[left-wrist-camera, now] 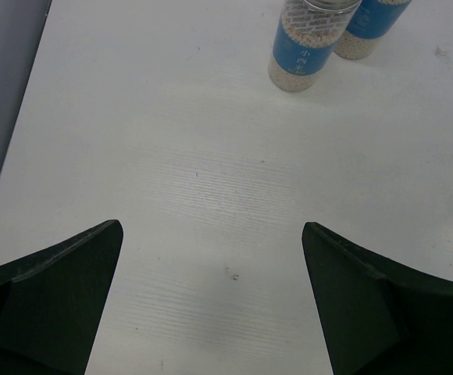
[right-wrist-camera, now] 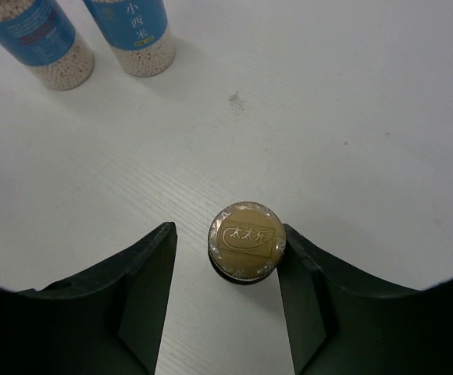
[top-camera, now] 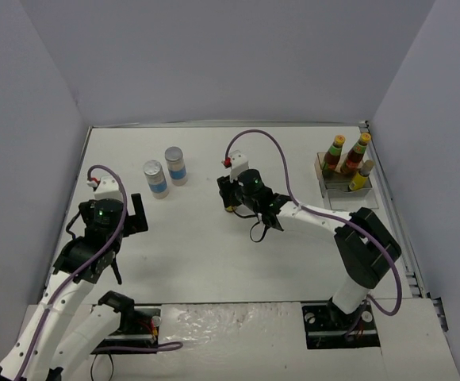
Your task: Organize the condiment bottles
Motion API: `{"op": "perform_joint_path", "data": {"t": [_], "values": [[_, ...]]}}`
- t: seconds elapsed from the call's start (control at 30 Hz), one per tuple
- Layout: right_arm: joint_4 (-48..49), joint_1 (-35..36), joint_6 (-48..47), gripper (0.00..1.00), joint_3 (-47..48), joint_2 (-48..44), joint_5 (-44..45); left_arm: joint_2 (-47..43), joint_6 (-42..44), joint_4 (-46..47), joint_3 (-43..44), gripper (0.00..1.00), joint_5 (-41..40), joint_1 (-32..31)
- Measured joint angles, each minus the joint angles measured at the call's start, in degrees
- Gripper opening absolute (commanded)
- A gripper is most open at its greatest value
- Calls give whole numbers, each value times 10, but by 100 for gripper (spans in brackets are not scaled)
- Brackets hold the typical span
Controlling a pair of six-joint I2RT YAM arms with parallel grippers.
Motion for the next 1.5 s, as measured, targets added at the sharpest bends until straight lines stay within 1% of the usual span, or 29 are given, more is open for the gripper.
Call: {"op": "perform_joint_path", "data": {"t": [0.3, 0.43, 0.47, 0.7, 0.87, 1.07, 1.17, 1.27, 1.37, 1.5], "values": [[21, 0, 0, 23, -1, 4, 12, -7, 1, 9, 0, 97, 0, 9], [36, -1, 0, 4, -16, -3, 24, -6, 1, 9, 0, 97, 4, 12], [39, -1, 0, 1, -22, -7, 27, -6, 1, 9, 0, 97, 5, 12], [19, -9, -9, 0, -68, -63, 56, -5, 1, 10, 0, 97, 10, 14], [-35, -51, -15, 0, -104, -153, 68, -5, 1, 12, 0, 97, 13, 19], [-77, -150, -28, 0, -111, -280, 90, -6, 1, 14, 0, 97, 15, 21], [-88, -209, -34, 0, -111, -320, 87, -6, 2, 14, 0, 97, 18, 22], [-96, -287, -37, 0, -110, -330, 84, -5, 2, 14, 0, 97, 20, 25], [-103, -362, -40, 0, -108, -316, 76, -4, 2, 14, 0, 97, 20, 25], [-106, -421, -40, 0, -95, -280, 55, -4, 3, 14, 0, 97, 22, 27]]}}
